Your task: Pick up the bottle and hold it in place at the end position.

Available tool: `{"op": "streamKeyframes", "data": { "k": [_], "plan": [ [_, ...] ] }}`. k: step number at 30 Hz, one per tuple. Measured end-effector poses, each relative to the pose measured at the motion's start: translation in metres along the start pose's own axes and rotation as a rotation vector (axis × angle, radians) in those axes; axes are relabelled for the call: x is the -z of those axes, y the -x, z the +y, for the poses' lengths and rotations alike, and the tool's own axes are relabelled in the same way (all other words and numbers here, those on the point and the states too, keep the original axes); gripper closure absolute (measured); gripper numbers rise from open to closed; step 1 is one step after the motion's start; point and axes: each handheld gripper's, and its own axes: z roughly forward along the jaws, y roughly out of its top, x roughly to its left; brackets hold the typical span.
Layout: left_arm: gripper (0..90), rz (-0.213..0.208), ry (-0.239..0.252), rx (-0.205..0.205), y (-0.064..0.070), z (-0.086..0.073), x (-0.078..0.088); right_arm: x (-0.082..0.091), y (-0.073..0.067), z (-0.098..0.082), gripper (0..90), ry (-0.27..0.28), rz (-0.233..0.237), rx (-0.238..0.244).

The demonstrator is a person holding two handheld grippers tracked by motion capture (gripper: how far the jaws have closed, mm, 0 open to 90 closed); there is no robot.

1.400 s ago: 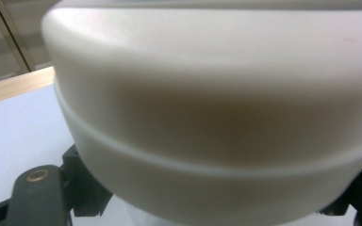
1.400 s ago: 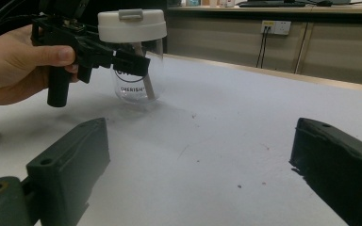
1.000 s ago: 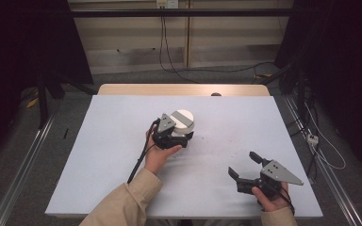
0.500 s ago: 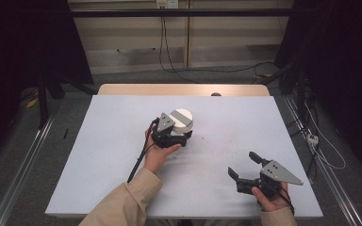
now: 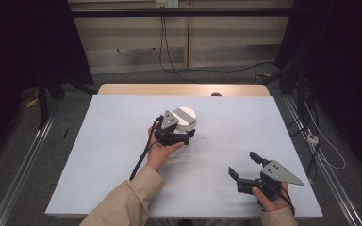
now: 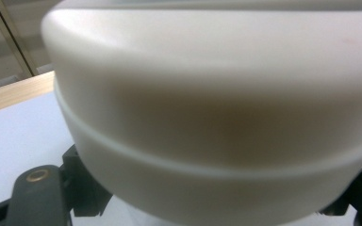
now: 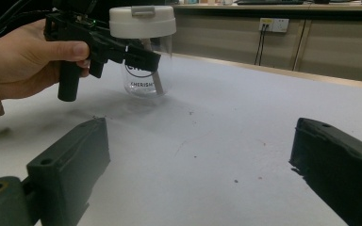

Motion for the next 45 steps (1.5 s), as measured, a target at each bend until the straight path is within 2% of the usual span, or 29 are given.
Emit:
{"op": "streamKeyframes", "data": {
  "k": [8, 31, 37, 45],
  "plan": [
    [18.5, -0.005, -0.006, 0.016, -0.0012, -0.0023, -0.0026, -0.0002, 0.0002, -0.0004, 4.6, -0.002, -0.001, 0.002],
    [18.5, -0.007, -0.034, -0.004, -0.0002, -0.0077, -0.0085, 0.0000, 0.0002, -0.0007, 4.7, -0.004, 0.002, 0.001],
    [18.5, -0.004, -0.033, 0.002, 0.0008, -0.0081, -0.0083, -0.0001, 0.0004, -0.0009, 4.7, -0.005, 0.003, 0.002],
    [18.4, -0.008, -0.027, -0.011, 0.0010, -0.0099, -0.0077, -0.0006, 0.0005, -0.0014, 4.7, -0.010, 0.005, 0.004]
  ]
}}
